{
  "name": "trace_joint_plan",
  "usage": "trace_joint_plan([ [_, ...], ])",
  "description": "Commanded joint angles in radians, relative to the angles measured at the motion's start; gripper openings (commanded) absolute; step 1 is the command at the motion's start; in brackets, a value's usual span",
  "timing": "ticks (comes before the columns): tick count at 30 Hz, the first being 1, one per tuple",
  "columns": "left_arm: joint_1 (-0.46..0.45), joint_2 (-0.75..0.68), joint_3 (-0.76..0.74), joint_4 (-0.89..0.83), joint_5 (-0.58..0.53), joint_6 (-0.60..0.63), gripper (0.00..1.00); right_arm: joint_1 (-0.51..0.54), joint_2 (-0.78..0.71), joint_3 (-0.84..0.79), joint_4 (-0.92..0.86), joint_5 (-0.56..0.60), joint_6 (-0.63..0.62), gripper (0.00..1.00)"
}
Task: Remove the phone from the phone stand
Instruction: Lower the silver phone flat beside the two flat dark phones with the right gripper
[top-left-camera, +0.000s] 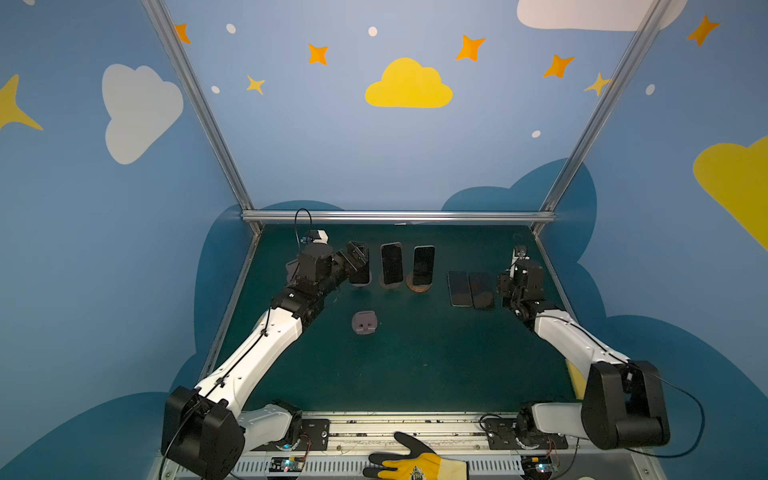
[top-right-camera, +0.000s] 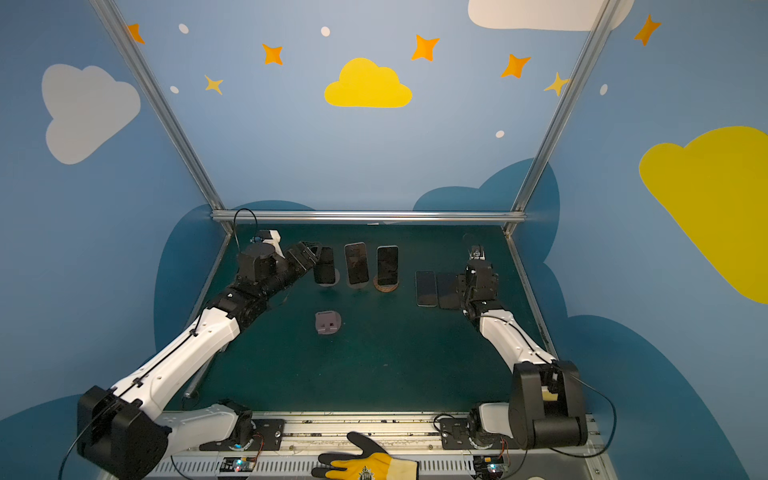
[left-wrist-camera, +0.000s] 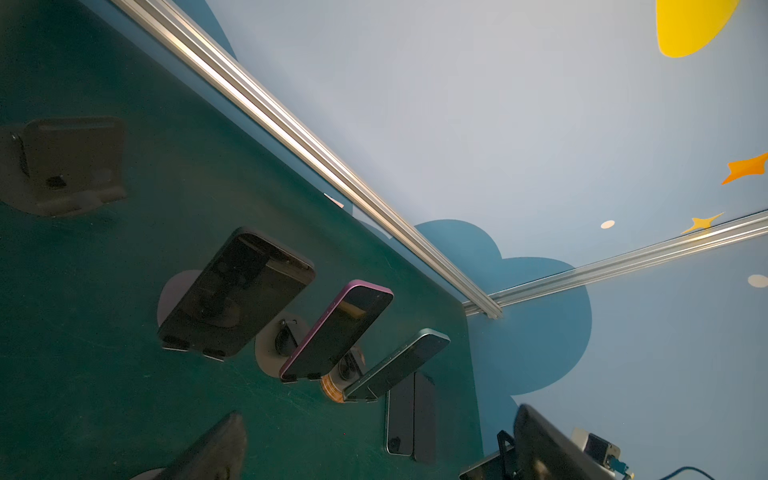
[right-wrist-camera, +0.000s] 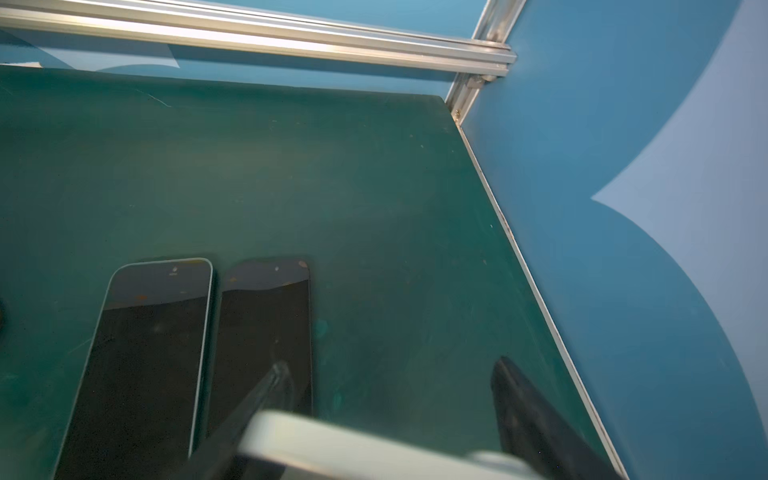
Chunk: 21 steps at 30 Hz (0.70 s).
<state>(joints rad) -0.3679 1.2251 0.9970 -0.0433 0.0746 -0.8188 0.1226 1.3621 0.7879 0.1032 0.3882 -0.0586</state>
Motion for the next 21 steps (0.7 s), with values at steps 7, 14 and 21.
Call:
trace_joint_plan([
  [7, 0.0, 0.021, 0.042, -0.009, 0.032, 0.006, 0.99, -0.081, 0.158, 0.181, -0.065, -0.117, -0.023, 0.62],
  [14, 0.008, 0.037, 0.04, -0.013, 0.021, 0.012, 0.99, -0.126, 0.272, 0.314, -0.251, -0.224, -0.023, 0.62],
  [21, 0.009, 0.053, 0.041, -0.013, 0.03, 0.009, 0.99, -0.139, 0.422, 0.515, -0.501, -0.207, 0.008, 0.62],
])
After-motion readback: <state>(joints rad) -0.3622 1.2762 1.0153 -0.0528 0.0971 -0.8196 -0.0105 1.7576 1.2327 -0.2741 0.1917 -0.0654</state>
